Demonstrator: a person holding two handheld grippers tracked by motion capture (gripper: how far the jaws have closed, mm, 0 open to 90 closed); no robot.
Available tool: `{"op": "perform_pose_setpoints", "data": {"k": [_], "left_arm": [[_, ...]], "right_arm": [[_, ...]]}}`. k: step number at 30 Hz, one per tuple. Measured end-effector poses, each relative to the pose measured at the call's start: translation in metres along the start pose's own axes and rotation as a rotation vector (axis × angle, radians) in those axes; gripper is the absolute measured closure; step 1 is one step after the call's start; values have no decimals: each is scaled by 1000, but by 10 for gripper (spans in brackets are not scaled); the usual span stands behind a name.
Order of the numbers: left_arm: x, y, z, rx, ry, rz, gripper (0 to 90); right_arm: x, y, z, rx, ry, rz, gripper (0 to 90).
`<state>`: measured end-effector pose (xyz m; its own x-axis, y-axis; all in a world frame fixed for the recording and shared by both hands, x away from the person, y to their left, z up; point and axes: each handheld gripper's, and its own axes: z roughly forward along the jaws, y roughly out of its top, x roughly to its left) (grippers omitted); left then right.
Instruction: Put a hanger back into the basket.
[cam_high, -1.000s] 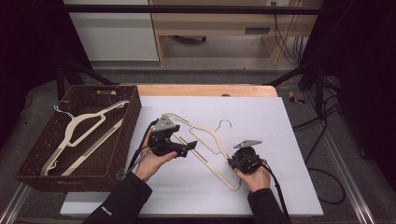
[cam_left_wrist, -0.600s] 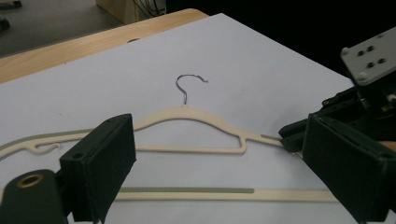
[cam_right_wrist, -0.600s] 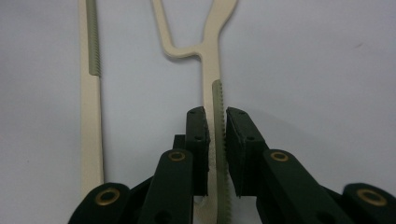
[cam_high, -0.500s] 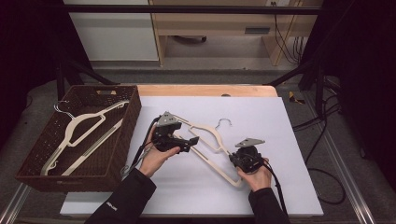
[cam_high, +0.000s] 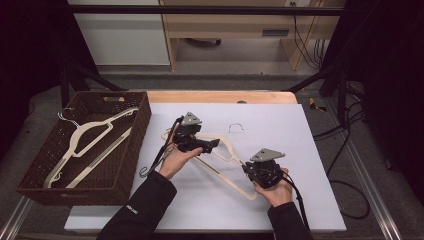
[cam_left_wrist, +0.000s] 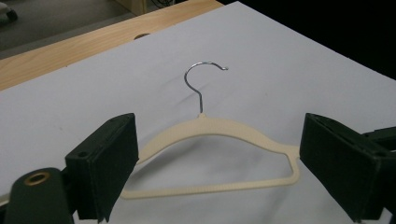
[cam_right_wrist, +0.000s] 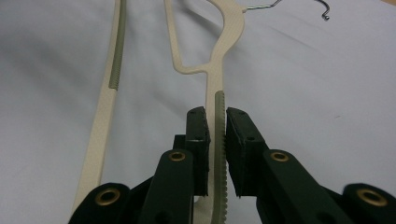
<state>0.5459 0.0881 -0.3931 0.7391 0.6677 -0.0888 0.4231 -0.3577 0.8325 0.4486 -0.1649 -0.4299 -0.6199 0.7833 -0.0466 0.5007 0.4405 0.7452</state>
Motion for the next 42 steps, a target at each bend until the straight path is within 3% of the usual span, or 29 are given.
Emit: {"op": "perform_pose_setpoints", "data": {"k": [8, 17, 23, 25, 31, 35, 42], "left_arm": [[5, 3, 32, 67, 6, 9, 169], [6, 11, 57, 92, 19, 33, 282], [10, 9, 71, 116, 6, 20, 355], [10, 9, 73, 116, 5, 12, 377], [9, 7, 82, 152, -1, 44, 474], [8, 5, 86, 153, -5, 36, 532], [9, 2, 94, 186, 10, 51, 652]], "right_arm": [[3, 0, -4, -11, 3, -17, 799], [2, -1, -5, -13, 10, -24, 799], [2, -1, -5, -11, 16, -16, 799], [1, -2, -4, -15, 14, -24, 799], [1, -2, -4, -12, 18, -22, 799], [2, -1, -5, -8, 21, -19, 799], [3, -1, -4, -9, 22, -23, 798]]}}
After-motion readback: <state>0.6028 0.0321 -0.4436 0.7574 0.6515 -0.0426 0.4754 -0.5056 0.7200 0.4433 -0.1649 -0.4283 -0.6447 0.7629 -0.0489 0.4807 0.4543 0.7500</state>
